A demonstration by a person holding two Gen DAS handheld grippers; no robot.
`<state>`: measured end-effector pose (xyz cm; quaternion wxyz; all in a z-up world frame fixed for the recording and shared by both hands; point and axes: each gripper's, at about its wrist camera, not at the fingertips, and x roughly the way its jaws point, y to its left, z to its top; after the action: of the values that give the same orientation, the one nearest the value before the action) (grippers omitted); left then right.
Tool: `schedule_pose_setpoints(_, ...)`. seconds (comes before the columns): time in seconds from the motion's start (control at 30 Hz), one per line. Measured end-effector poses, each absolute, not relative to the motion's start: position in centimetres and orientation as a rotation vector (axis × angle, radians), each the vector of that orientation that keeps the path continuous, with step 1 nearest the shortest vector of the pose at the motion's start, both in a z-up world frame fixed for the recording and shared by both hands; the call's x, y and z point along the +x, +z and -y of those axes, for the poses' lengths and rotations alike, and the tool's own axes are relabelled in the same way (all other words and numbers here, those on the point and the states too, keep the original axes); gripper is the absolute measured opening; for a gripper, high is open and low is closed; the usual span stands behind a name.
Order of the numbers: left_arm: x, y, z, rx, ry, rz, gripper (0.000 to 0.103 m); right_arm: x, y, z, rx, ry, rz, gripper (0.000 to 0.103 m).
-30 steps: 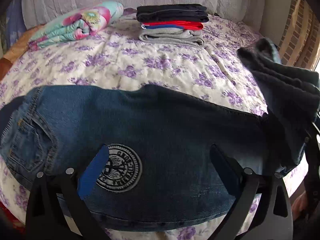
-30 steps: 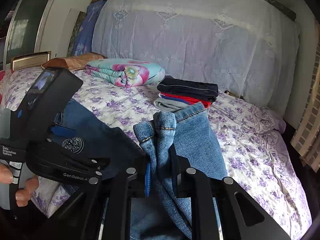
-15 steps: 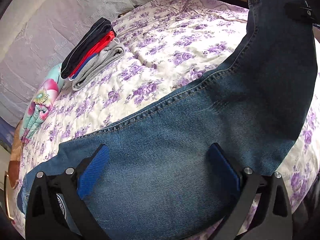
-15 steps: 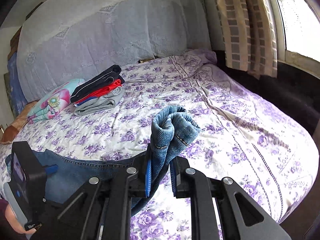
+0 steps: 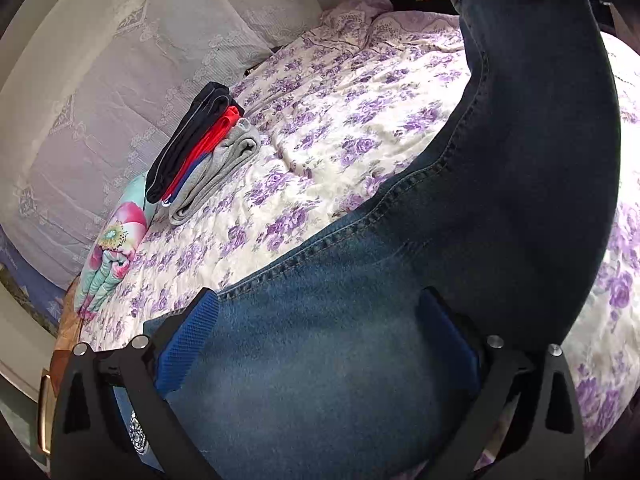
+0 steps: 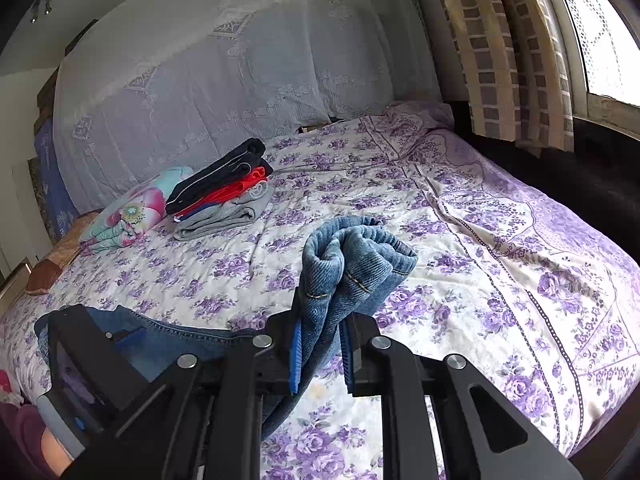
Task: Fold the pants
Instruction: 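Lift the leg hems with the right tool and carry them toward the waistband, then lay the leg hems over the patch side with the right tool and release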
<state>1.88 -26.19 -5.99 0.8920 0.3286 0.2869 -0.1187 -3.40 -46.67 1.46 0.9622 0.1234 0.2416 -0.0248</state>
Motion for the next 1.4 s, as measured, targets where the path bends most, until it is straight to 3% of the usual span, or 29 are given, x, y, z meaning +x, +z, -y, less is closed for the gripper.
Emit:
schedule_pose_setpoints(0.1,2.0,-4.4,25.7,0.648,-0.251,-0.56,0.098,-3.3,1.6,47.2,0.27,-0.048,-0.485,0.016)
schedule_pose_setpoints(0.2,5.4,-2.7,25.7,0.576,-0.262,-0.651,0.098,-3.4,1.8,46.8,0.26,-0.04,-0.481,0.016)
schedule_pose_setpoints(0.37,11.2,-5.6,28.1,0.607,-0.259,-0.804,0.099,-3.4,1.9,46.2,0.246,-0.036,-0.479,0.016)
schedule_pose_setpoints(0.5,11.5,-4.5,27.0,0.543,-0.285,-0.819,0.099,-3.5,2.9,45.3,0.222,-0.008,-0.46,0.016)
schedule_pose_setpoints(0.9,8.4,1.3,5.0,0.039,-0.116,-0.822,0.099,-1.9,6.4,29.5,-0.111,0.256,-0.397,0.017)
schedule_pose_setpoints(1.13,5.4,0.6,-3.9,-0.063,0.052,-0.792,0.099,-0.1,-1.7,17.5,-0.424,0.406,-0.566,0.017)
schedule_pose_setpoints(1.23,5.1,-0.2,-4.7,-0.067,0.064,-0.803,0.099,-0.7,-4.9,16.2,-0.524,0.394,-0.571,0.024)
schedule_pose_setpoints(1.27,5.1,-0.3,-4.8,-0.077,0.055,-0.806,0.099,-1.3,-4.9,16.0,-0.554,0.389,-0.542,0.03)
schedule_pose_setpoints(1.3,5.1,-0.4,-4.7,-0.085,0.042,-0.809,0.099,-1.9,-4.6,16.1,-0.559,0.385,-0.525,0.044)
schedule_pose_setpoints(1.33,5.2,-0.4,-4.4,-0.091,0.028,-0.811,0.099,-2.4,-4.0,16.5,-0.542,0.39,-0.51,0.05)
schedule_pose_setpoints(1.4,5.4,-0.2,-3.4,-0.089,-0.007,-0.802,0.099,-3.6,-2.6,17.8,-0.477,0.421,-0.496,0.052)
